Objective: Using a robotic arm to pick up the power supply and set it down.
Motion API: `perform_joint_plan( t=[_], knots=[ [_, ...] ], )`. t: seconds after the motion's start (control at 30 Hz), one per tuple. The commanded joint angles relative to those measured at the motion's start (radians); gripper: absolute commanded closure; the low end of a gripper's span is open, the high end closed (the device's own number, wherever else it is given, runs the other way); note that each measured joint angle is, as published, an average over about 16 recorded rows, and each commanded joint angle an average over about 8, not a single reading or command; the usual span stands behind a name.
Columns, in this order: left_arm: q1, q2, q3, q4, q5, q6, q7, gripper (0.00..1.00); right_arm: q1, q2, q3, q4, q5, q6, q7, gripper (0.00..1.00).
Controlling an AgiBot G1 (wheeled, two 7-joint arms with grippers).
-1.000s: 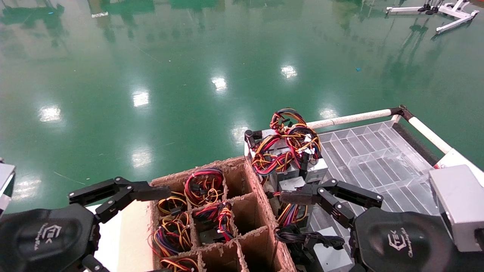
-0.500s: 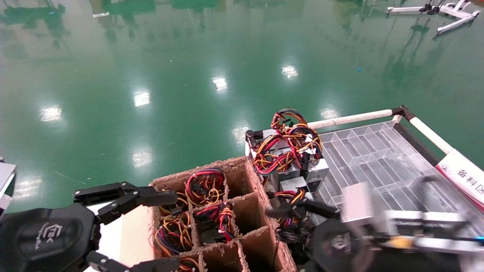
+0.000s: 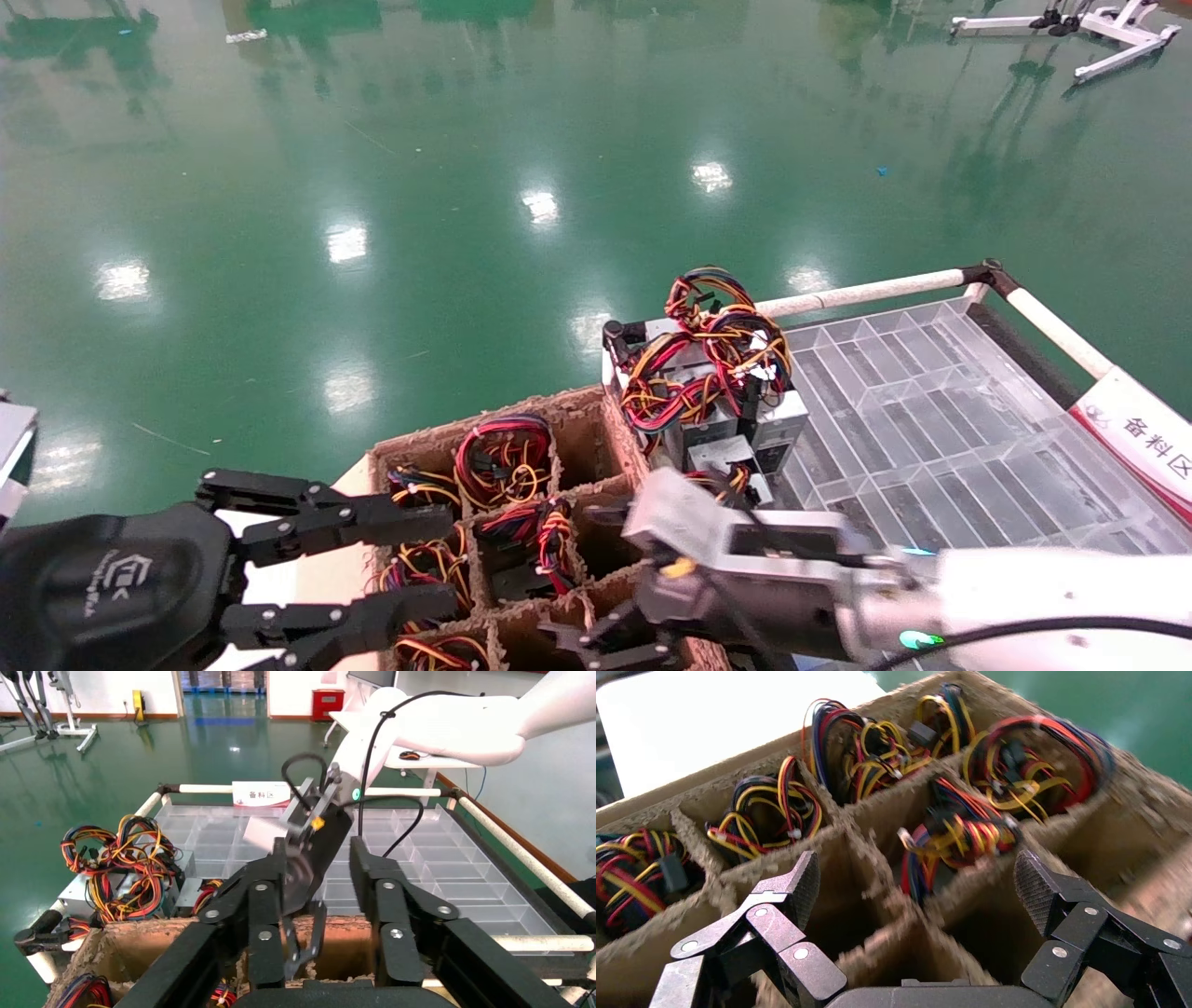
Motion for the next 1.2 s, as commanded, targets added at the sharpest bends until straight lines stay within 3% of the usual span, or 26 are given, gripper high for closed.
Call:
perform_joint_plan(
  t=[0.03, 0.13, 0.2, 0.5, 0.7, 0.77, 1.0, 1.03, 1.2],
  knots=[
    [0.0, 0.0, 0.0, 0.0, 0.0, 0.0, 0.0, 1.0, 0.014, -0.029, -0.022, 0.005, -0.044, 0.015, 0.014, 0.58],
    [0.0, 0.0, 0.0, 0.0, 0.0, 0.0, 0.0, 1.0, 0.027, -0.053, -0.043, 0.008, -0.094, 0.029, 0.037, 0.92],
    [0.0, 0.0, 0.0, 0.0, 0.0, 0.0, 0.0, 1.0, 0.032, -0.064, -0.053, 0.011, -0.119, 0.038, 0.05, 1.0],
    [0.0, 0.0, 0.0, 0.0, 0.0, 0.0, 0.0, 1.0, 0.04, -0.093, -0.073, 0.016, -0.178, 0.063, 0.086, 1.0],
    [0.0, 0.0, 0.0, 0.0, 0.0, 0.0, 0.0, 0.92, 0.04, -0.102, -0.079, 0.018, -0.197, 0.074, 0.095, 1.0],
    [0.0, 0.0, 0.0, 0.0, 0.0, 0.0, 0.0, 0.81, 0.04, -0.104, -0.081, 0.018, -0.204, 0.076, 0.098, 1.0],
    [0.0, 0.0, 0.0, 0.0, 0.0, 0.0, 0.0, 0.04, 0.038, -0.105, -0.084, 0.019, -0.221, 0.086, 0.109, 1.0],
    [0.0, 0.0, 0.0, 0.0, 0.0, 0.0, 0.0, 0.0, 0.037, -0.104, -0.084, 0.019, -0.223, 0.087, 0.11, 1.0],
    [0.0, 0.0, 0.0, 0.0, 0.0, 0.0, 0.0, 0.0, 0.034, -0.1, -0.082, 0.02, -0.224, 0.092, 0.116, 1.0]
  ],
)
